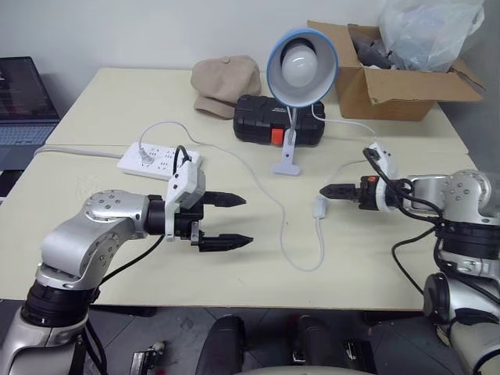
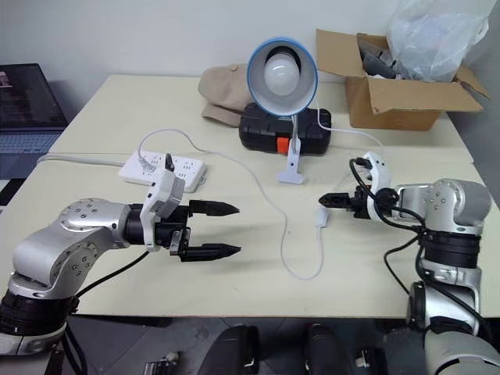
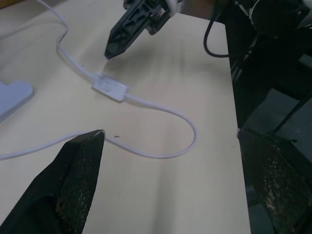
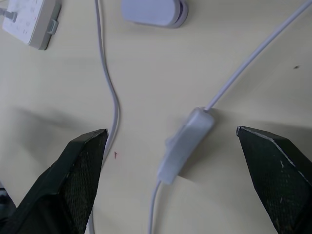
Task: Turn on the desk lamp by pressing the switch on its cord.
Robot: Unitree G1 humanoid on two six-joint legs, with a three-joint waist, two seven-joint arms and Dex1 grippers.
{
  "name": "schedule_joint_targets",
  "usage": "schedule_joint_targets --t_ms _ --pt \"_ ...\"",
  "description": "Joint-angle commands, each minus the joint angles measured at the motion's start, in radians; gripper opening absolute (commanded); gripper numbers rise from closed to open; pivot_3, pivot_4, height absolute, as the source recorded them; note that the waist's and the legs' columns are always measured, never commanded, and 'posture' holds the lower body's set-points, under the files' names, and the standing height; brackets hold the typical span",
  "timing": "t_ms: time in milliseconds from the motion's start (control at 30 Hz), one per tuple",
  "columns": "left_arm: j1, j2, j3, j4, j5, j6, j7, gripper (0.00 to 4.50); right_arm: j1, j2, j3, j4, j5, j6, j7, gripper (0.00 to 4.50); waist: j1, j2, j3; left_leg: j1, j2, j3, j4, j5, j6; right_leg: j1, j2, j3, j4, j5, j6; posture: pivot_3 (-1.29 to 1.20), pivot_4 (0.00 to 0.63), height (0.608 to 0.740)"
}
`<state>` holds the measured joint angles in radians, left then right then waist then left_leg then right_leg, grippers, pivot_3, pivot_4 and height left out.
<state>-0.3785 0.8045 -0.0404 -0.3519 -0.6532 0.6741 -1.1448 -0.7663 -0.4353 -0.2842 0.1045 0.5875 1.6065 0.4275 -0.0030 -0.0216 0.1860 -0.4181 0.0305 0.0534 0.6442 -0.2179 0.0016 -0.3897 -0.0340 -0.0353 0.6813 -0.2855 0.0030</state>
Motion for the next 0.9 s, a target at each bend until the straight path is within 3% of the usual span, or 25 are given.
schedule_joint_targets --t_ms 33,733,867,900 --pt "-0.002 0.001 0.006 -0.022 0.01 -0.027 -0.003 4.5 -0.046 0.028 -0.043 0.038 -0.034 0.002 -0.048 4.44 0.0 0.0 0.0 0.0 0.0 0.0 0.0 0.0 0.0 0.0 0.0 0.0 0.0 0.0 0.0 0.0 0.15 0.74" --pt "0.051 -0.003 0.01 -0.035 0.035 -0.066 0.012 4.5 -0.095 0.055 0.02 0.214 -0.095 -0.071 -0.048 4.44 -0.003 0.0 0.0 0.0 0.0 0.0 0.0 0.0 0.001 0.0 0.001 0.0 0.0 0.0 0.0 0.0 0.15 0.74" --pt "0.056 -0.003 0.008 -0.034 0.038 -0.073 0.014 4.5 -0.097 0.049 0.029 0.241 -0.099 -0.088 -0.038 3.92 -0.003 0.0 0.0 0.001 0.0 0.0 0.0 -0.001 0.001 0.0 0.001 0.0 0.0 0.0 0.0 0.0 0.15 0.74" --pt "0.057 -0.003 0.008 -0.035 0.038 -0.073 0.014 4.5 -0.095 0.049 0.034 0.242 -0.099 -0.088 -0.034 3.57 -0.003 0.0 0.0 0.001 0.0 0.0 0.0 -0.001 0.001 0.0 0.001 0.0 0.0 0.0 0.0 0.0 0.15 0.74"
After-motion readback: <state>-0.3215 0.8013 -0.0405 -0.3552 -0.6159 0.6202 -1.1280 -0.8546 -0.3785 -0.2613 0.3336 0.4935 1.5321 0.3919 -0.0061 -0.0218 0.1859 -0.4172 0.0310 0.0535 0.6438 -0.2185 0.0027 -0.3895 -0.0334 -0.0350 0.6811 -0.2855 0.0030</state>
